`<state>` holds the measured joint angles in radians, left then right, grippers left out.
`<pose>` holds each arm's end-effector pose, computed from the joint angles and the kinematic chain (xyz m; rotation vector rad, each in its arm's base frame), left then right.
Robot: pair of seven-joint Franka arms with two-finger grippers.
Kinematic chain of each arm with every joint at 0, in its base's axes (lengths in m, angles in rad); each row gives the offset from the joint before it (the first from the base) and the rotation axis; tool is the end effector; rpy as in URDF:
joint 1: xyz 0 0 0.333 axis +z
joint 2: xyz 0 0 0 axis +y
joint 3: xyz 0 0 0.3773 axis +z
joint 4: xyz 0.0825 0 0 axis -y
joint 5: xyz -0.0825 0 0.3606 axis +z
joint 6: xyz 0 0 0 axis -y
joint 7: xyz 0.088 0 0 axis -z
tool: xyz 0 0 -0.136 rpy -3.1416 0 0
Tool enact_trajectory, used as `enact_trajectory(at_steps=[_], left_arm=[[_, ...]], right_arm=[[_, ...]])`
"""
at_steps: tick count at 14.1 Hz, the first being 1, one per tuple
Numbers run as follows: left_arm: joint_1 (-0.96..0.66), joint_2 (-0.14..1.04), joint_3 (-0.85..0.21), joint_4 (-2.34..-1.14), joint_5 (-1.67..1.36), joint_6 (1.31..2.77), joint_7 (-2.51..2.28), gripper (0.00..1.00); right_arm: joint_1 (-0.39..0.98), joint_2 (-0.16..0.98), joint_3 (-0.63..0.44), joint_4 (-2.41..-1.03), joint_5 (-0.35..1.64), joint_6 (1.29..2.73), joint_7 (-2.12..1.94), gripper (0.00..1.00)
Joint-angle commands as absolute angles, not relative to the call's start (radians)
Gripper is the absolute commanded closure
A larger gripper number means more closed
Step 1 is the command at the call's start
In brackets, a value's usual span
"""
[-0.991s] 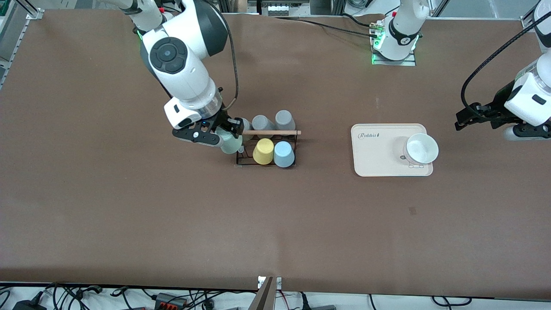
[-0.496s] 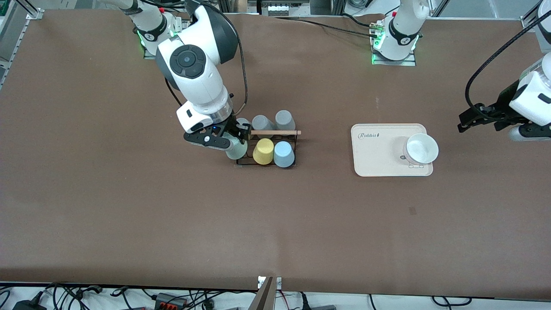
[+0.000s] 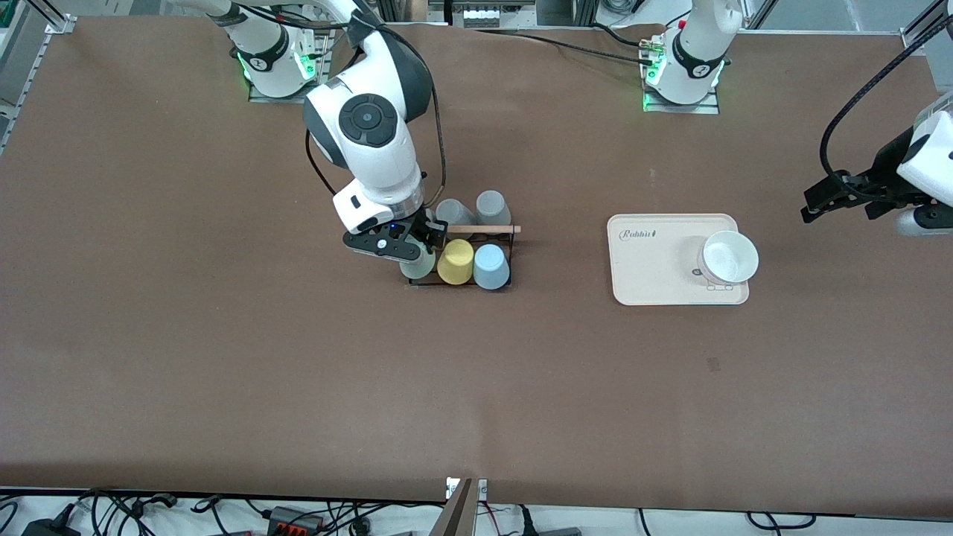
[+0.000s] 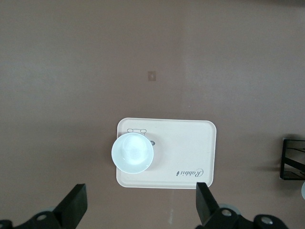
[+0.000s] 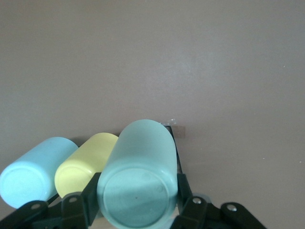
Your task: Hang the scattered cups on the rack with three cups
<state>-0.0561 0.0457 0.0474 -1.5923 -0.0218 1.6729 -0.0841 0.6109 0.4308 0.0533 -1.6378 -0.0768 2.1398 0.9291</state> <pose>0.5576 -0.0083 0.6314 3.1177 0.1203 0.0531 0.5467 0.4149 0.4127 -3.0975 0.3601 -0.1277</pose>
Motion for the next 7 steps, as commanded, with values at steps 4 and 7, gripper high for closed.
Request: enact_trajectory(at_steps=[4,7], left_arm=[[-0.029,0.040,0.057,-1.586,-0.018,1.646,-0.063,0.00],[-0.012,0.022,0.055,-1.582,-0.018,1.628,-0.063,0.00]], right_arm=[[0.626,0.431,0.046,-1.664,-0.121,2.161,0.960,0.62],[0.627,0.433,0.046,-1.697,-0.121,2.212,0.962,0.61]])
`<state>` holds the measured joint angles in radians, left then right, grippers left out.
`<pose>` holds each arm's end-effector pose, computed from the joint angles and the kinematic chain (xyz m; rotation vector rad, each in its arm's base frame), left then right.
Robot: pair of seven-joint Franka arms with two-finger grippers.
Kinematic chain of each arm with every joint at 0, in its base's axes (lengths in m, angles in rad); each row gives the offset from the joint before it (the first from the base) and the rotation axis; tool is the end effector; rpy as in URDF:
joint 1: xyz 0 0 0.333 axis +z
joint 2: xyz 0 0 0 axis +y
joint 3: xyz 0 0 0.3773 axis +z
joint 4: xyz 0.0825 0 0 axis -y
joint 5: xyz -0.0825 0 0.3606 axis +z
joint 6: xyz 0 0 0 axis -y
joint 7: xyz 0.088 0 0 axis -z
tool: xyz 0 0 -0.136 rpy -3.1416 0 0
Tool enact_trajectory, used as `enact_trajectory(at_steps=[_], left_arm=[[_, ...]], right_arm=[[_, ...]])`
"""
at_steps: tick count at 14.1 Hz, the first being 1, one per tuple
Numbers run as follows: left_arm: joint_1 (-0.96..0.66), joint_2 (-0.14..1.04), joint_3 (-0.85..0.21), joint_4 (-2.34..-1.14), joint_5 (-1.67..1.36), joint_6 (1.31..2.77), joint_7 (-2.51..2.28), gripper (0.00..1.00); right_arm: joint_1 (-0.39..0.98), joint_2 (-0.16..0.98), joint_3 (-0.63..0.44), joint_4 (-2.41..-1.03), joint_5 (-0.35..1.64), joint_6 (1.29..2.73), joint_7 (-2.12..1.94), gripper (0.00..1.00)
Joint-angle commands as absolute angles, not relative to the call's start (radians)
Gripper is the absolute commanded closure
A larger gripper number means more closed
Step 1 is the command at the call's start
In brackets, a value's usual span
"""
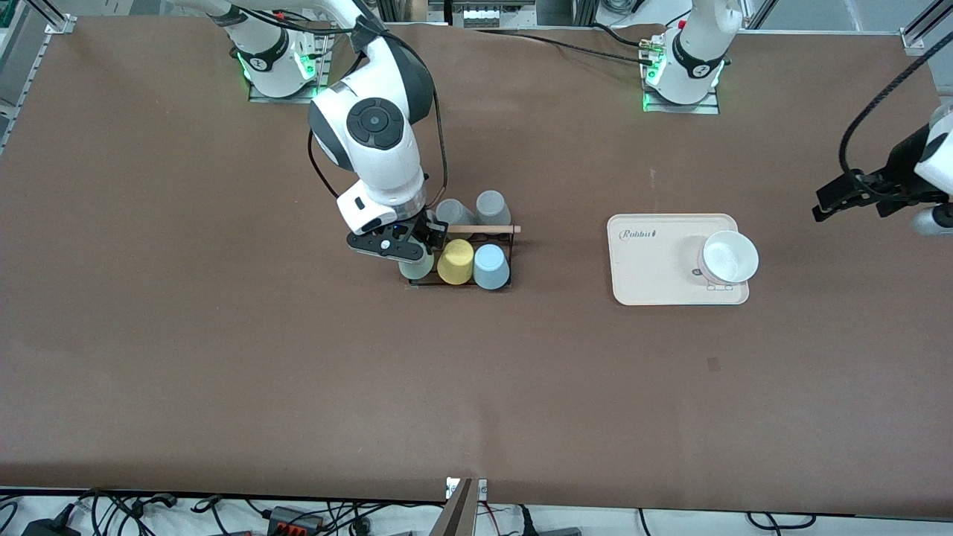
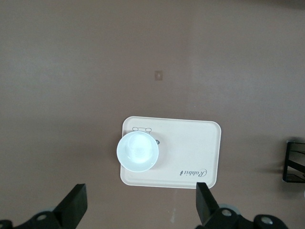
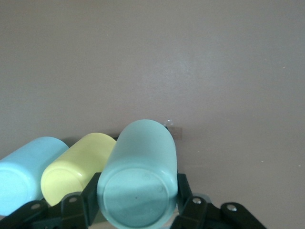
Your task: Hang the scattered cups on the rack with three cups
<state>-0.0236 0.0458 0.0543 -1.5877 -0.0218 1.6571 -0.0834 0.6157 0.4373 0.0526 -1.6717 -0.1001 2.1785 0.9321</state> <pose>0.5558 0.0135 0.6320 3.1163 0.1804 0.0361 0.5434 0.4151 0.3968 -3.1128 0.3363 -0.1466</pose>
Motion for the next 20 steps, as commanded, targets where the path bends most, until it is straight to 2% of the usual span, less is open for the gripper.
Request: enact_trajectory(at_steps=[1,3,5,7,9,10,11,12,14,16,20], left_arm=[[-0.011,-0.010,0.057,-1.586,-0.018,1.606,-0.063,0.00],[-0.011,-0.005,0.057,-1.586,-0.015,1.598,-0.063,0.00],[-0.014,0.081,0.049,-1.585,-0.017,1.600,-0.063,0.00],[-0.020,0.107,0.046,-1.603,0.000,1.615,-0.064,0.00],[-0.021,0.118,0.045,-1.601,0.012,1.658,-0.063,0.00],[-0.026,0.114,0.037,-1.601,0.012,1.657,-0.063,0.00],[-0.025,0.106,0.009,-1.594,0.012,1.657,-0.064,0.00],[-0.025,0.082,-0.011,-1.588,0.015,1.660,-0.064,0.00],[-0.025,0.051,-0.076,-1.588,0.015,1.651,-0.069,0.00],[-0.018,0.013,-0.092,-1.586,0.017,1.581,-0.065,0.00],[0.003,0.011,-0.072,-1.585,0.003,1.558,-0.064,0.00]], right_arm=[[0.627,0.437,0.046,-1.698,-0.121,2.212,0.962,0.61],[0.629,0.446,0.046,-1.698,-0.123,2.212,0.962,0.60],[0.630,0.457,0.046,-1.700,-0.138,2.218,0.962,0.57],[0.630,0.469,0.046,-1.698,-0.141,2.224,0.962,0.50],[0.627,0.471,0.046,-1.698,-0.140,2.230,0.962,0.33],[0.624,0.469,0.046,-1.698,-0.140,2.230,0.962,0.17],[0.626,0.469,0.046,-1.698,-0.140,2.230,0.962,0.05],[0.626,0.469,0.046,-1.698,-0.140,2.229,0.962,0.00],[0.618,0.465,0.046,-1.698,-0.140,2.227,0.960,0.00],[0.582,0.430,0.048,-1.692,-0.134,2.214,0.930,0.00],[0.485,0.283,0.049,-1.686,-0.101,2.035,0.785,0.00]])
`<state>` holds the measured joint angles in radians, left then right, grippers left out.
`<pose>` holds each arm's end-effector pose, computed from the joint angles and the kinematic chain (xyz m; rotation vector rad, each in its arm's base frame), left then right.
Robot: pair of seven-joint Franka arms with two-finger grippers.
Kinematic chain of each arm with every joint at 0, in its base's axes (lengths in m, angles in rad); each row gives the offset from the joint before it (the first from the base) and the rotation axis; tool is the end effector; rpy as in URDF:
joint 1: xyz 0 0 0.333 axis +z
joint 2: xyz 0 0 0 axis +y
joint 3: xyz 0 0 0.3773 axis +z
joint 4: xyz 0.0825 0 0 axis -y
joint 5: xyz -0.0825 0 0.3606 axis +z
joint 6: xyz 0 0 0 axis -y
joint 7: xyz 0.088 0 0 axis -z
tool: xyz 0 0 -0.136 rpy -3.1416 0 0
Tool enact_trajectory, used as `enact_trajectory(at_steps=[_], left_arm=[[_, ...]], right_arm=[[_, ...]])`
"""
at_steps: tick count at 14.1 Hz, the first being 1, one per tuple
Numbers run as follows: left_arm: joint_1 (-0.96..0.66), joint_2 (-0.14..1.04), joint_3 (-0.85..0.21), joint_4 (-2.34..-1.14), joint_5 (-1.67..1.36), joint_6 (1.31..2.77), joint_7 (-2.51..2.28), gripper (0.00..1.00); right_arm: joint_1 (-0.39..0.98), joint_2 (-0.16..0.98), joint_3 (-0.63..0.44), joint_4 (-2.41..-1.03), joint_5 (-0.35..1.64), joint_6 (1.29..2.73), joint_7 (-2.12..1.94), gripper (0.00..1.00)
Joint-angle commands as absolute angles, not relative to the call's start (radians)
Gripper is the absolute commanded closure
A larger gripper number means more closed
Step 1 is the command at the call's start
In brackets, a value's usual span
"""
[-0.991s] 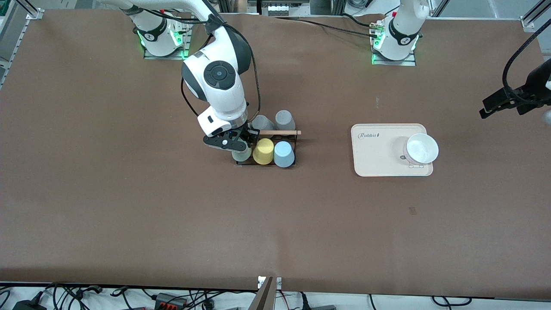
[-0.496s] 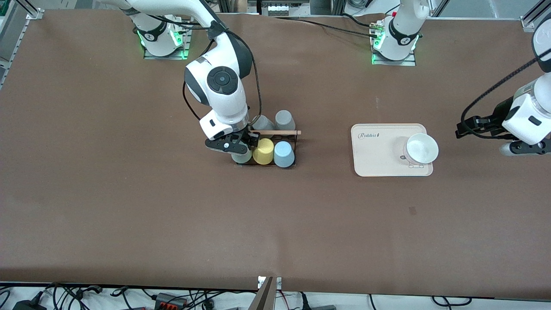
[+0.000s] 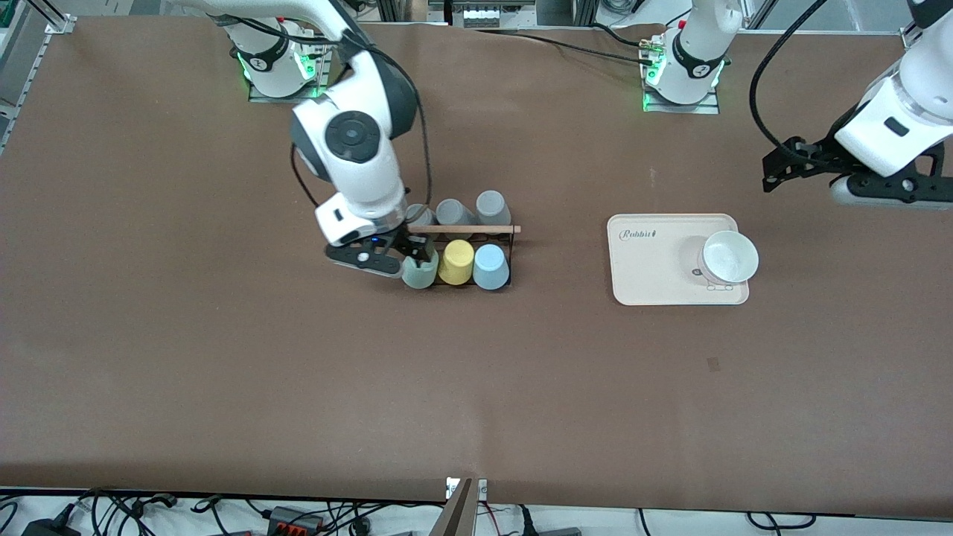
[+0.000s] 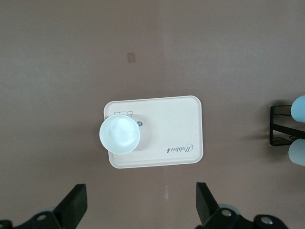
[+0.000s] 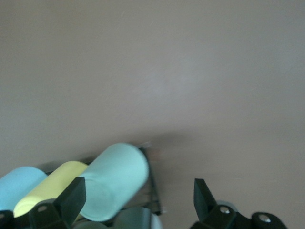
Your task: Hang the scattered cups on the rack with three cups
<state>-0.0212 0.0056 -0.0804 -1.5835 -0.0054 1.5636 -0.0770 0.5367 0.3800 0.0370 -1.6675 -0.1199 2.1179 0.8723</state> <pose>0.5284 -0.0545 0.6475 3.1375 -0.0386 -0.0406 0.5710 0.3552 0.4316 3.0923 -0.3775 0.1766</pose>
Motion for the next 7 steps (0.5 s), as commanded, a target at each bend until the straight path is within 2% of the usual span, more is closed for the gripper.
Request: enact_trajectory(at_steps=[1,4,7], left_arm=[[0.021,0.021,-0.074,-1.588,0.003,1.575,-0.064,0.00],[0.023,0.020,-0.086,-1.598,0.017,1.663,-0.064,0.00],[0.031,0.017,-0.077,-1.608,0.018,1.664,-0.064,0.00]], right_arm=[[0.450,0.243,0.049,-1.686,-0.080,1.999,0.719,0.00],[0.301,0.135,0.049,-1.684,-0.035,1.887,0.435,0.00],[0.142,0.080,0.041,-1.660,-0.037,1.792,0.196,0.00]])
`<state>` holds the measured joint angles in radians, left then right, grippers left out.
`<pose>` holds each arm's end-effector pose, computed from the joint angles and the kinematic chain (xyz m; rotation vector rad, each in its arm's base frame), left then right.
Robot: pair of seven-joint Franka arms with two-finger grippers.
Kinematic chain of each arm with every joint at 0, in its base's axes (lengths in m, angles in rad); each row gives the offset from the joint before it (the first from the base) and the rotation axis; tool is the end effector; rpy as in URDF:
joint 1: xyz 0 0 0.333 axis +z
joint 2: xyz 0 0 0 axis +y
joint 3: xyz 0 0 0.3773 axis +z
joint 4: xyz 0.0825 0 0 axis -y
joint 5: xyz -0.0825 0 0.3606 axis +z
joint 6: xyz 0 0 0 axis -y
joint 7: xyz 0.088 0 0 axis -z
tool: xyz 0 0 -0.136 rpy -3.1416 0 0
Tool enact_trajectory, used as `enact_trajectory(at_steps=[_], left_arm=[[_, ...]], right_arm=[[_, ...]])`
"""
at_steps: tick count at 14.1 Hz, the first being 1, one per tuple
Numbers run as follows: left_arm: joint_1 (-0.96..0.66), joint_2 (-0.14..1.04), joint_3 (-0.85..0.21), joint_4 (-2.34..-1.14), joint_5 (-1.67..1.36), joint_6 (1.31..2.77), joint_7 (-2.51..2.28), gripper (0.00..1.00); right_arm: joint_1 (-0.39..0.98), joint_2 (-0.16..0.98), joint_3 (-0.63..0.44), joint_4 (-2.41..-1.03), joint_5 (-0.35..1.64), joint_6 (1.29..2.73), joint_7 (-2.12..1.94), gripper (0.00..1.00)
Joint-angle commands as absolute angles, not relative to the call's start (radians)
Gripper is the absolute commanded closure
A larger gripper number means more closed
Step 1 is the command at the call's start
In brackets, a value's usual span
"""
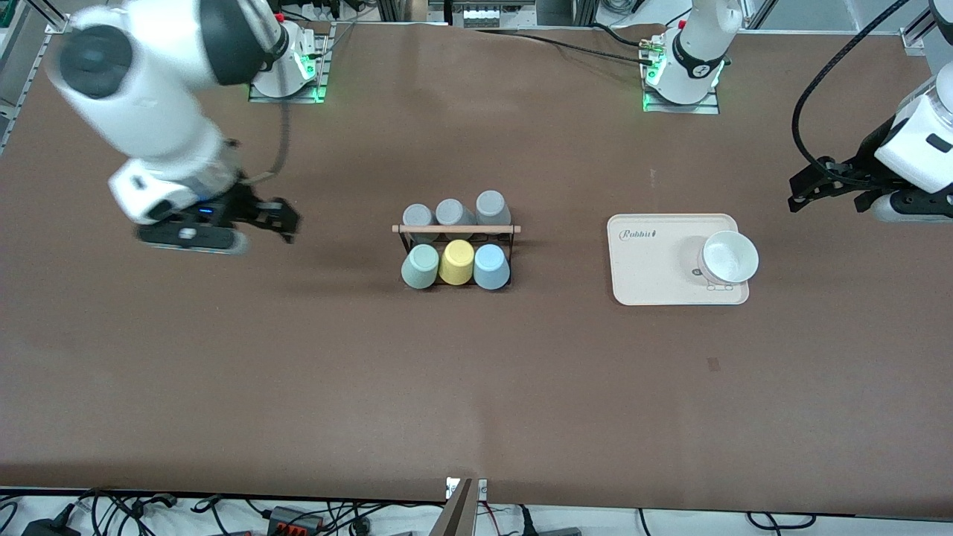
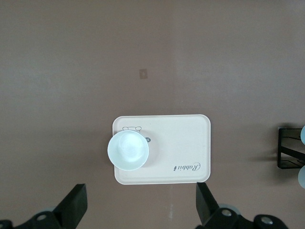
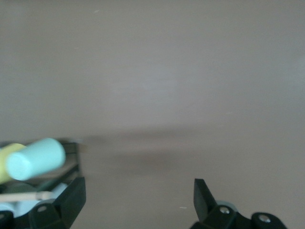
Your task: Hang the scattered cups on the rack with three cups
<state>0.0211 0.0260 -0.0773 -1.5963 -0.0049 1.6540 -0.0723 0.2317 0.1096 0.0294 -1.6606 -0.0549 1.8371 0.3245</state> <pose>0.5480 -0.0308 0.6388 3.1322 0.0258 0.0490 0.5718 0.1457 0.5788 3.1094 -0.0793 0.1223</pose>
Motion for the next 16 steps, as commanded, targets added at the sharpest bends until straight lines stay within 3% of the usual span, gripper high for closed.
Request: enact_trajectory(at_steps=[1,5,7,16], left_arm=[[0.043,0.017,-0.075,-1.608,0.023,1.664,-0.063,0.00],[0.045,0.006,-0.083,-1.611,0.051,1.655,-0.063,0.00],[0.035,-0.005,-0.078,-1.617,0.046,1.661,-0.063,0.00],[0.043,-0.005,-0.080,-1.618,0.017,1.681,-0.066,0.00]], right_arm=[[0.079,0.080,0.037,-1.635,-0.037,1.754,0.128,0.00],[-0.050,0.087,0.031,-1.499,-0.049,1.619,0.054,0.00],[-0.067,0.092,0.029,-1.494,-0.035,1.553,0.042,0.00],[-0.064,0.084,0.011,-1.508,-0.035,1.536,-0.002,0.00]])
